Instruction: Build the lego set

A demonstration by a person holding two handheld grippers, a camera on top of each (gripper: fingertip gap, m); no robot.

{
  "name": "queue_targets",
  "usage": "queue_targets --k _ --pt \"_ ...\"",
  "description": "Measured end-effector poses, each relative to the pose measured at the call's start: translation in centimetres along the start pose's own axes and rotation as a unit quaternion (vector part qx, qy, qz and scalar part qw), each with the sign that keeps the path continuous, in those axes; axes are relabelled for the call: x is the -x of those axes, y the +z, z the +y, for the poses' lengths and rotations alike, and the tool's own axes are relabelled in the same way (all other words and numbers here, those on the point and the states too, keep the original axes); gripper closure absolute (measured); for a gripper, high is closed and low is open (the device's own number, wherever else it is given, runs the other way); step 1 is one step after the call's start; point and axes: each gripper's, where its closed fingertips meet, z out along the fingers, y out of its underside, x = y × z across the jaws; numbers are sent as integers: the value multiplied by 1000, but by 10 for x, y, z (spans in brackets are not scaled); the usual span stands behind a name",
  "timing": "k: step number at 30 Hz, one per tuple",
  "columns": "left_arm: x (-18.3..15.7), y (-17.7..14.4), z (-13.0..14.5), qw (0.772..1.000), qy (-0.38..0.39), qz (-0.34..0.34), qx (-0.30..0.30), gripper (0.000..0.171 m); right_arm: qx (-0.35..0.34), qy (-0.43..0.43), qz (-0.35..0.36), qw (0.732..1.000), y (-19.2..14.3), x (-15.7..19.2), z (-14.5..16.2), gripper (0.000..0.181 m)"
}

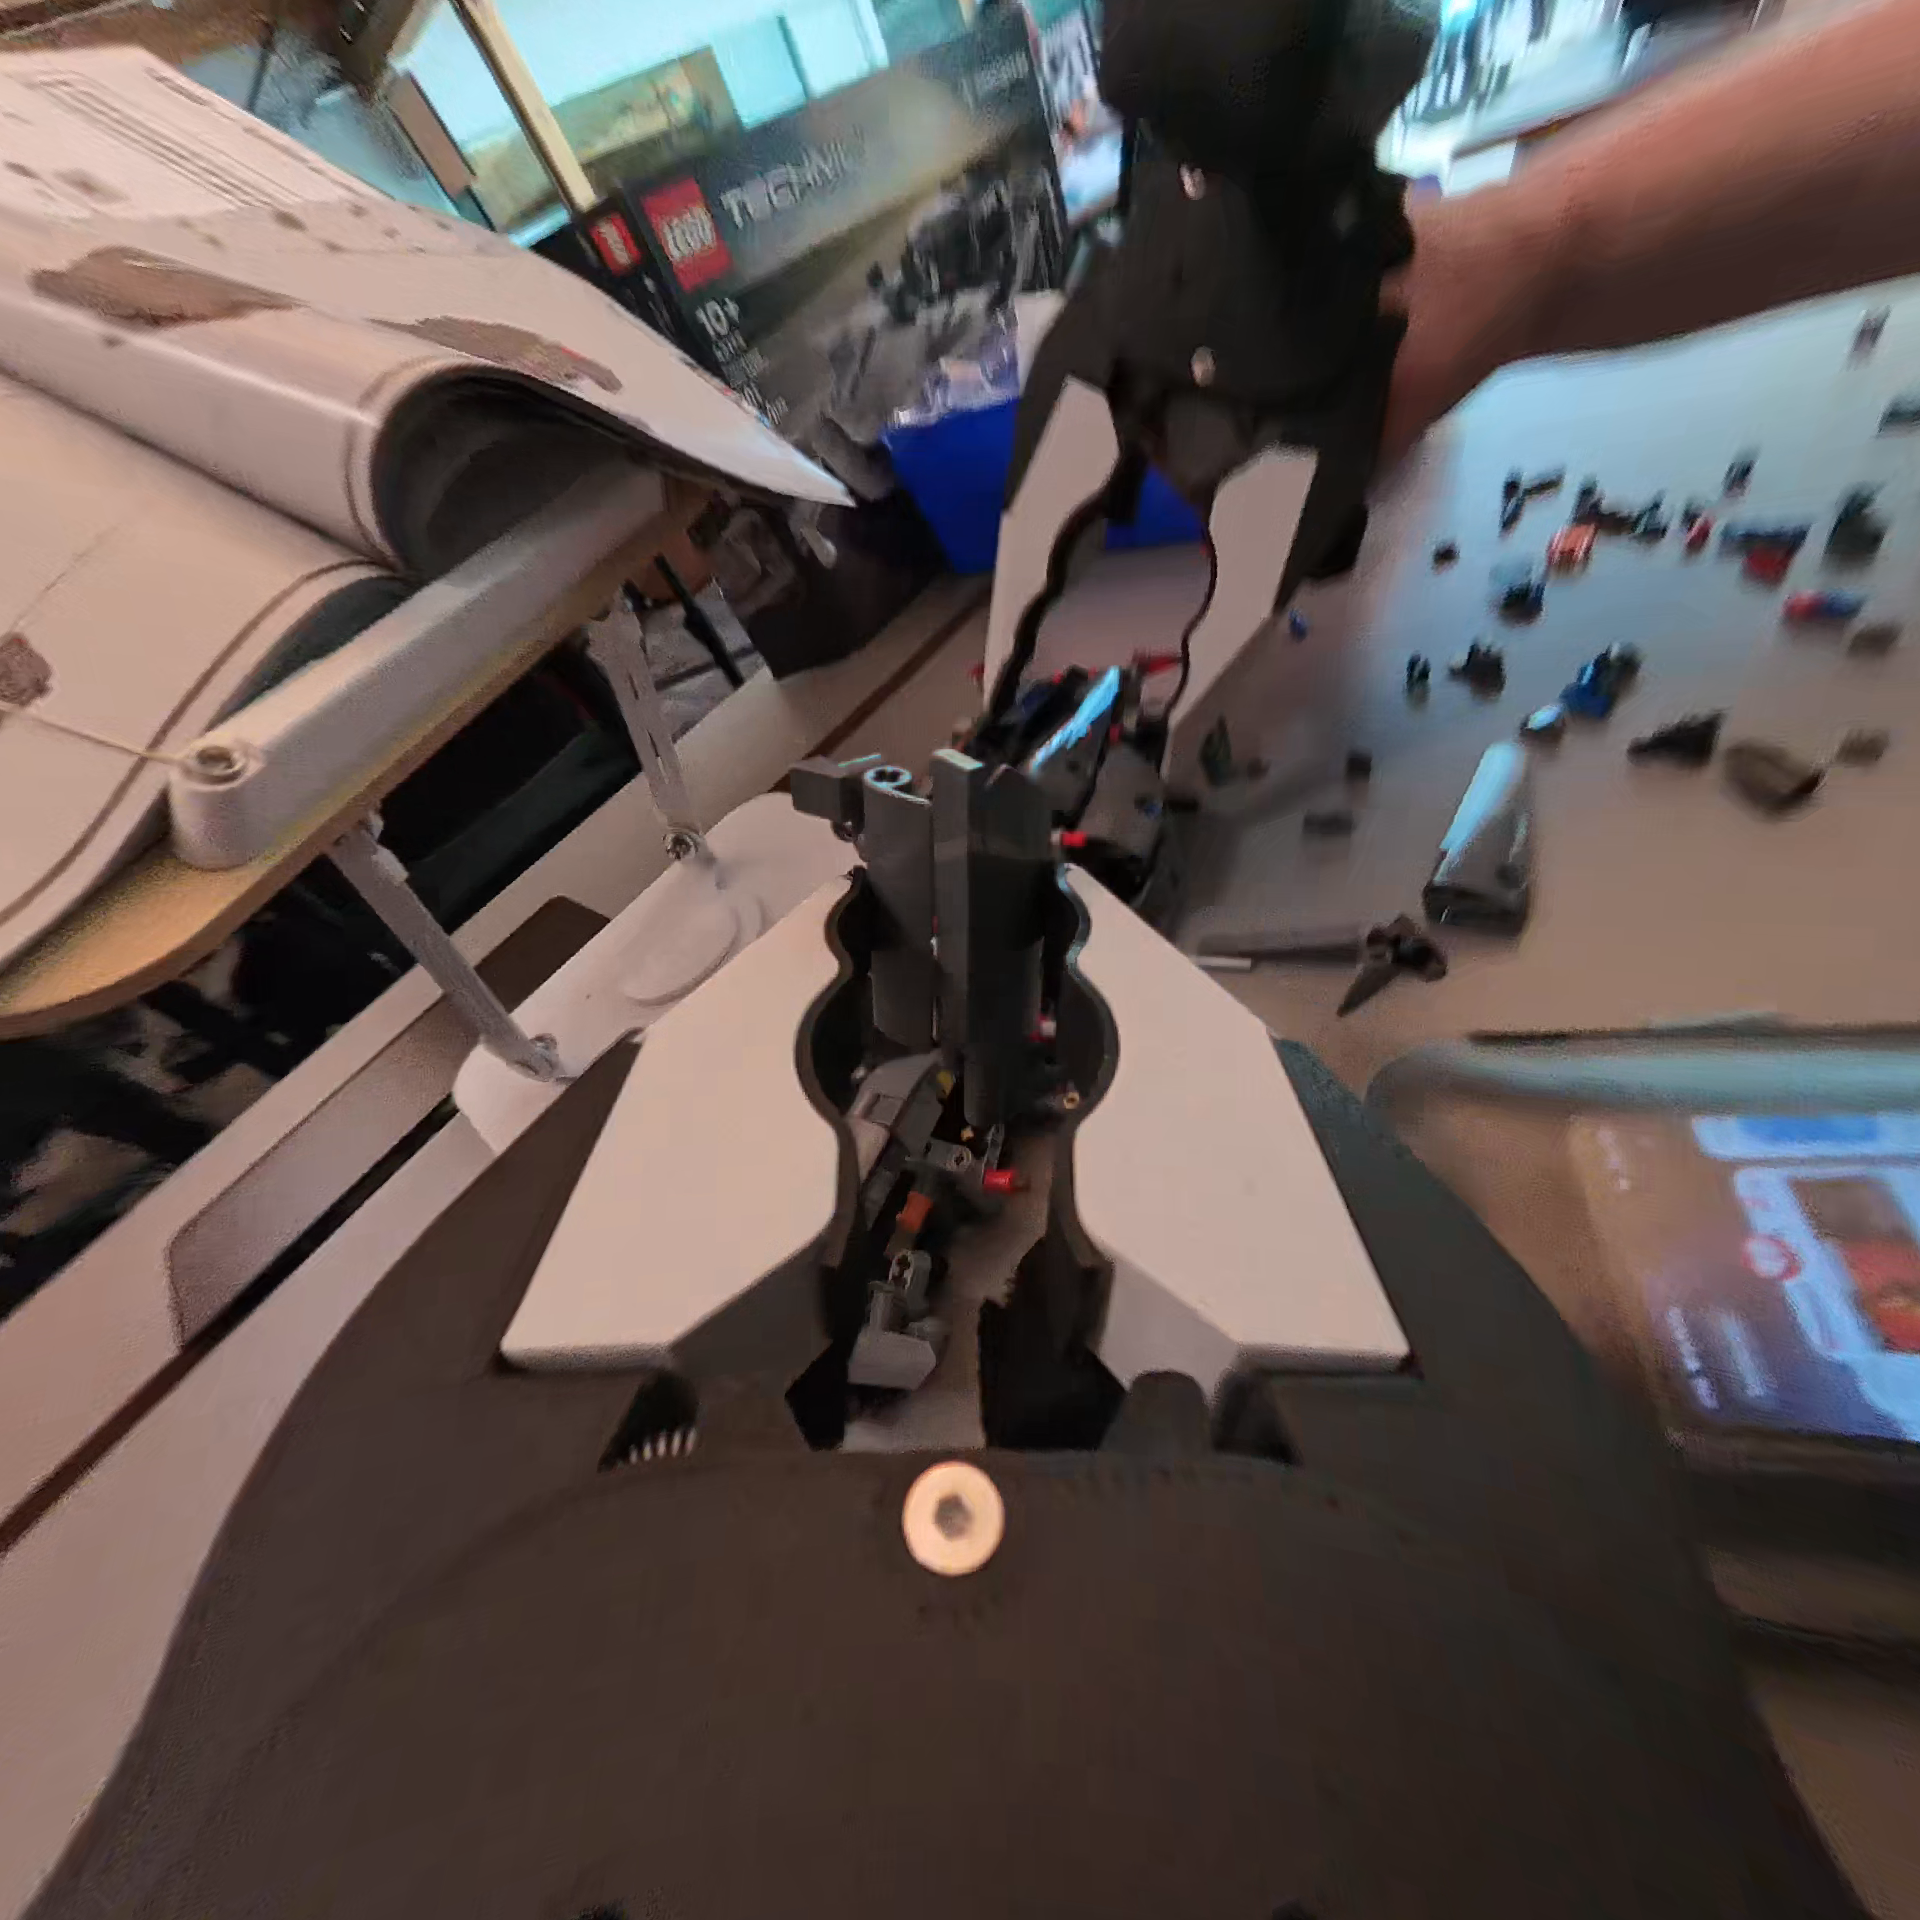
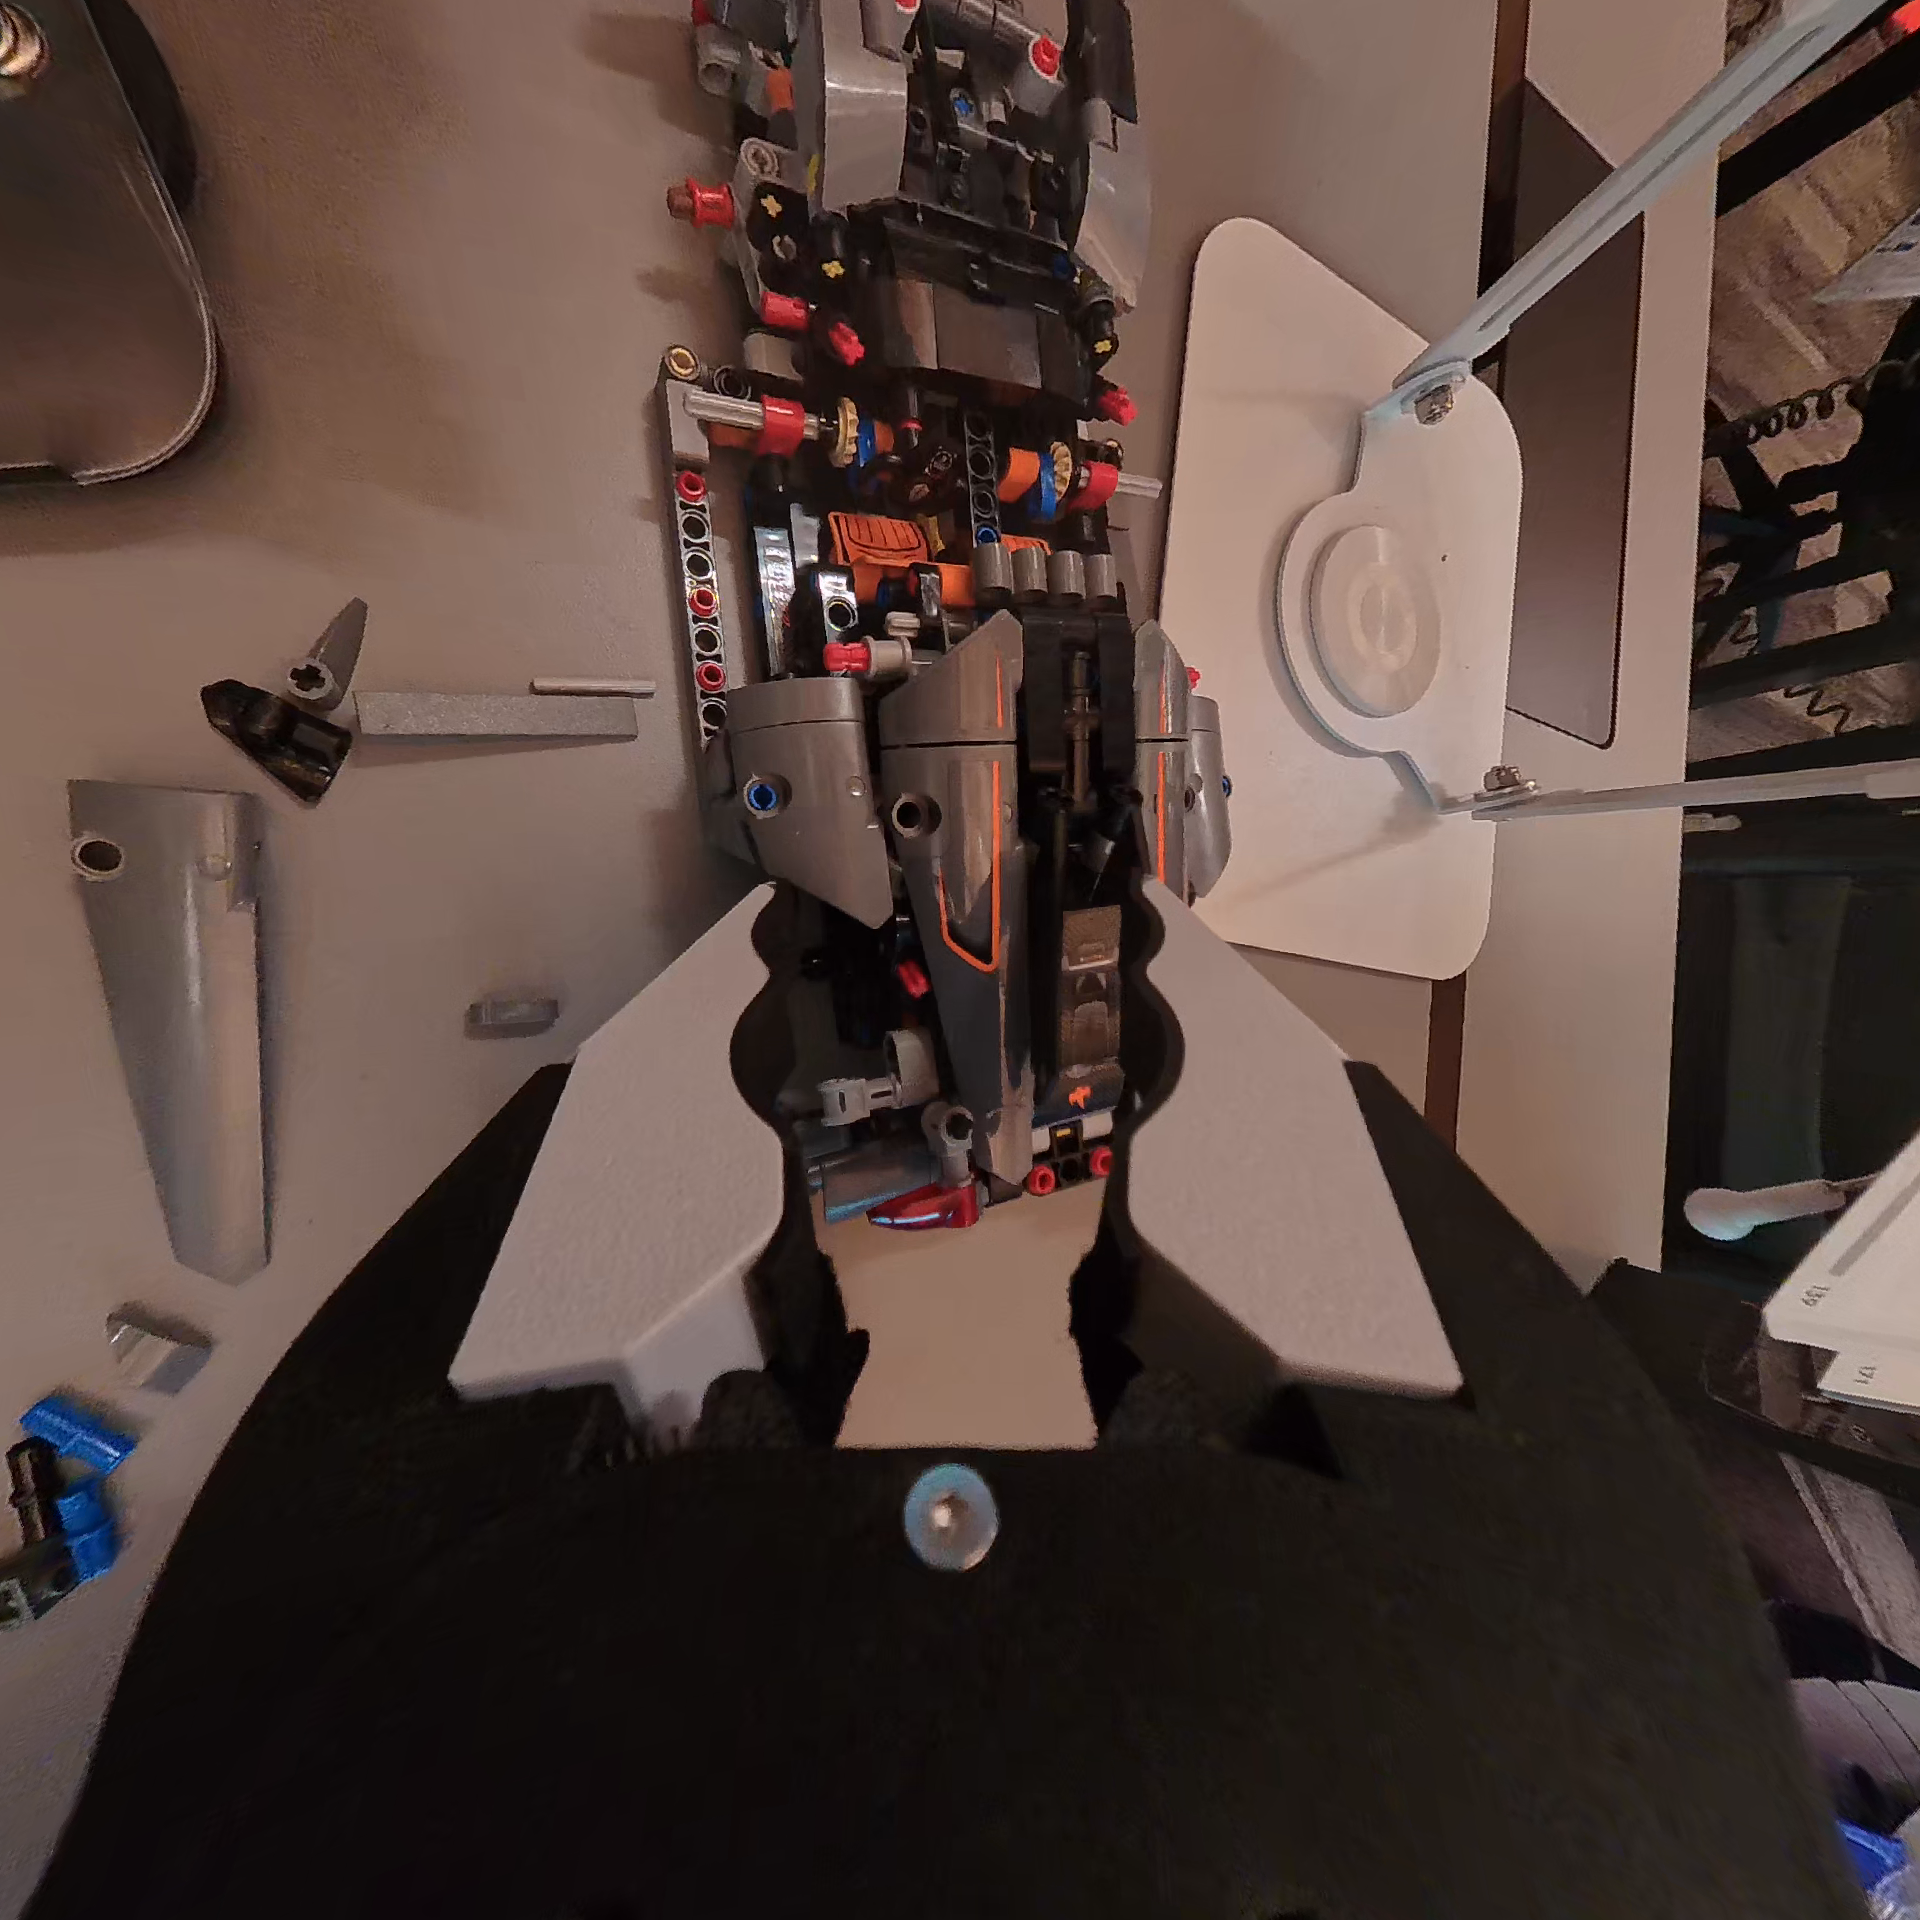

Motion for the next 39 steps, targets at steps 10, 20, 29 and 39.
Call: queue_targets --k 10,20,29,39 --pt "-22 24 30 978 163 -30 123 141 -85 7 -21 996 -22 6 -36 143" --pt "-41 35 40 947 262 -36 181 140 -145 57 -127 980 -21 50 -84 130" --pt "-46 40 44 935 287 -48 202 140 -124 128 -190 965 -7 74 -96 126" --pt "-50 43 48 931 294 -45 214 140 -95 121 -155 976 2 74 -93 143"
